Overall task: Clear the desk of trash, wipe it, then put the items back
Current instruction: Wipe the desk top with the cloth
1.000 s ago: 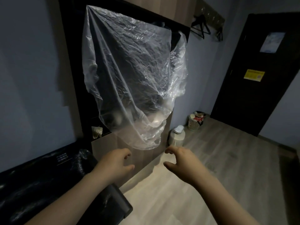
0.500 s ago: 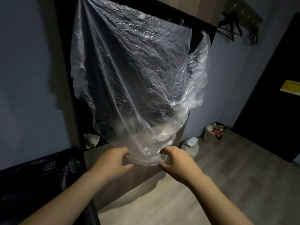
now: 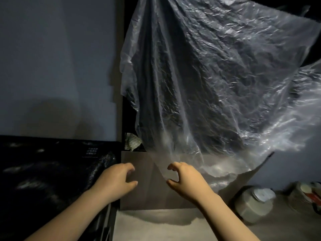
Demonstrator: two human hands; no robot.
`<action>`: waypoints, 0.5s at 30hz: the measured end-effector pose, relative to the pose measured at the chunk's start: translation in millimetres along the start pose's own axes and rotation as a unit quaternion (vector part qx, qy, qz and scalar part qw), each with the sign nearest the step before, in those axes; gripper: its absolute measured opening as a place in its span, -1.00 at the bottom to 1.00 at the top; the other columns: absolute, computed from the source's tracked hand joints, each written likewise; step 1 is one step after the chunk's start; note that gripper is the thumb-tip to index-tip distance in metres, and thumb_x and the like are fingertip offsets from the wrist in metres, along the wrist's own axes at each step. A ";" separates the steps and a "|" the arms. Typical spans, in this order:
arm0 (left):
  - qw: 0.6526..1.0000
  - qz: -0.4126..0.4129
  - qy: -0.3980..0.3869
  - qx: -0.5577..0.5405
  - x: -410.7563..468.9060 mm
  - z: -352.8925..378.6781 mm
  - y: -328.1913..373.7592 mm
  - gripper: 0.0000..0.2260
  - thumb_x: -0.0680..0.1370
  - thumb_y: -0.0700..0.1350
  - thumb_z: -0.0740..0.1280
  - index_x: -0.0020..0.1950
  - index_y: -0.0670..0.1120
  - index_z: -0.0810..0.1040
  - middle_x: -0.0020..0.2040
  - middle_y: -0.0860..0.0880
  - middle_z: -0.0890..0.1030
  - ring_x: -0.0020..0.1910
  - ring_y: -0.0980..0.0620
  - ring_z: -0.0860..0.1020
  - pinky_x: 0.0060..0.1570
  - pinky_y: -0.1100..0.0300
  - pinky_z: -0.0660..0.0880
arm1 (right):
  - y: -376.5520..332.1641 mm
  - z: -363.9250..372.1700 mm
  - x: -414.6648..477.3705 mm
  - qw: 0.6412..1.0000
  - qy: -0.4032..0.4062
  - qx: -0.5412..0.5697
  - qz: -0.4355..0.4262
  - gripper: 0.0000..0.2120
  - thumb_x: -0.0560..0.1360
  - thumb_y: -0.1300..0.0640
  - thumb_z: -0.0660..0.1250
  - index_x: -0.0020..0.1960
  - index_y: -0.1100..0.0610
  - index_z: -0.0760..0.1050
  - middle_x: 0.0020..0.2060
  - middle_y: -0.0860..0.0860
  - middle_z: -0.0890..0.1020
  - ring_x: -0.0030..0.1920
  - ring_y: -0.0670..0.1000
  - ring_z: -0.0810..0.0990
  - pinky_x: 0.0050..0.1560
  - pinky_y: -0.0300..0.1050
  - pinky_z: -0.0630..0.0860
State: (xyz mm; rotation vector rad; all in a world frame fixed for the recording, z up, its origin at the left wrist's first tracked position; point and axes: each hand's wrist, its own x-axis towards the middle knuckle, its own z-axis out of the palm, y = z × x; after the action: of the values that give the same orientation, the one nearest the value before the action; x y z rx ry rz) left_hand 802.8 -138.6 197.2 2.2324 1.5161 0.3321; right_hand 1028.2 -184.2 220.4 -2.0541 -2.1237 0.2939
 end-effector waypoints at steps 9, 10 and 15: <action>0.992 -0.125 0.006 -0.024 29.1 5.8 -60.8 -0.58 0.47 0.10 0.40 0.30 0.05 0.48 0.17 0.10 0.56 0.13 0.16 0.52 0.11 0.30 0.45 | -13.4 51.5 106.3 0.995 -0.057 0.034 -0.068 -0.57 0.49 -0.07 0.31 0.31 0.04 0.41 0.21 0.04 0.53 0.21 0.04 0.50 0.14 -0.09 0.46; 0.991 -0.132 0.007 -0.027 36.0 5.4 -66.9 -0.58 0.47 0.10 0.40 0.30 0.05 0.48 0.17 0.10 0.56 0.12 0.17 0.52 0.12 0.31 0.45 | -14.6 57.0 118.5 0.995 -0.058 0.041 -0.063 -0.57 0.49 -0.08 0.32 0.31 0.04 0.41 0.21 0.04 0.53 0.21 0.03 0.50 0.14 -0.10 0.46; 0.988 -0.149 0.001 -0.037 71.1 5.6 -96.8 -0.59 0.47 0.09 0.41 0.29 0.06 0.49 0.16 0.11 0.56 0.11 0.17 0.51 0.12 0.33 0.44 | -17.2 86.4 180.1 0.995 -0.054 0.070 -0.038 -0.56 0.51 -0.06 0.31 0.33 0.08 0.40 0.22 0.05 0.52 0.21 0.05 0.51 0.13 -0.12 0.45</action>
State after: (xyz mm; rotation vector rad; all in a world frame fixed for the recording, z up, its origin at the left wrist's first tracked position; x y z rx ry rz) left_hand 752.0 -43.3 144.4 1.9120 1.7781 0.2931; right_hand 982.9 -6.6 139.0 -1.9151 -2.1691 0.5383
